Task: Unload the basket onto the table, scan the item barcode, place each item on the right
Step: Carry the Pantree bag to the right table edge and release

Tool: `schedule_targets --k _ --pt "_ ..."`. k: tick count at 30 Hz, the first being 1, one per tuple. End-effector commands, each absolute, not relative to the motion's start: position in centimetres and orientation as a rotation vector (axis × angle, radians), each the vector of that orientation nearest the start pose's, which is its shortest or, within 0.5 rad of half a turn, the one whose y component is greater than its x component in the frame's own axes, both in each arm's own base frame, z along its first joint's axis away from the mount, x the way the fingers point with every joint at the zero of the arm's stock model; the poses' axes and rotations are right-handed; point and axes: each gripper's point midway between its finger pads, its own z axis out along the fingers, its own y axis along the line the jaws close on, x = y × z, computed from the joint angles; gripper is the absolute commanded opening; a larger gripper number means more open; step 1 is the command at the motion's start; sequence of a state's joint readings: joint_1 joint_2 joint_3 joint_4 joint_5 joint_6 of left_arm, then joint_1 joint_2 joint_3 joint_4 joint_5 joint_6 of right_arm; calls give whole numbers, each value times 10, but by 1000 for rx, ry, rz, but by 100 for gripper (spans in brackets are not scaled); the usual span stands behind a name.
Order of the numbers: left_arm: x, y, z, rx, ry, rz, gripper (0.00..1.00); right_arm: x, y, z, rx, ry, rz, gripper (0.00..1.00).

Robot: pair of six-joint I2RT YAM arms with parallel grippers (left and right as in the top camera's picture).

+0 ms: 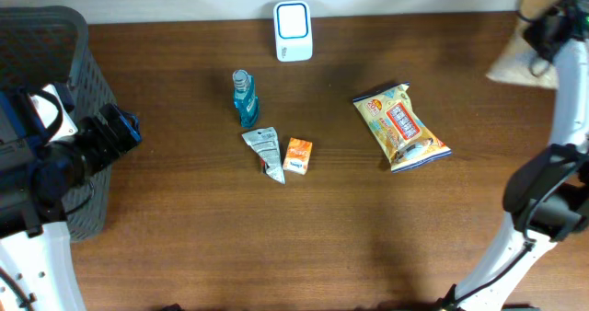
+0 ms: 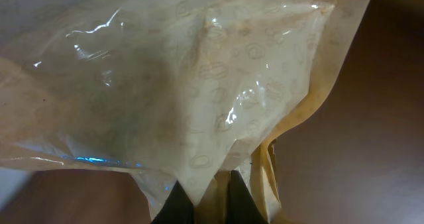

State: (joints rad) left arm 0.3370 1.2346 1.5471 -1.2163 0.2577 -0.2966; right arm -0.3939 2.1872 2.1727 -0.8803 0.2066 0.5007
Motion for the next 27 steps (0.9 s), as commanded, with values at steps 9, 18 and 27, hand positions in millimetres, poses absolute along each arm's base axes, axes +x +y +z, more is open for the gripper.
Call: schedule_targets --k 9,18,27 --pt "294 57 306 -675 2363 -313 99 375 -403 115 1631 2129 -564 4" --pt "294 57 306 -674 2363 -313 99 367 -420 96 1686 2108 -390 59" --pt "294 57 306 -675 2363 -313 99 381 -400 146 1624 2099 -227 77"
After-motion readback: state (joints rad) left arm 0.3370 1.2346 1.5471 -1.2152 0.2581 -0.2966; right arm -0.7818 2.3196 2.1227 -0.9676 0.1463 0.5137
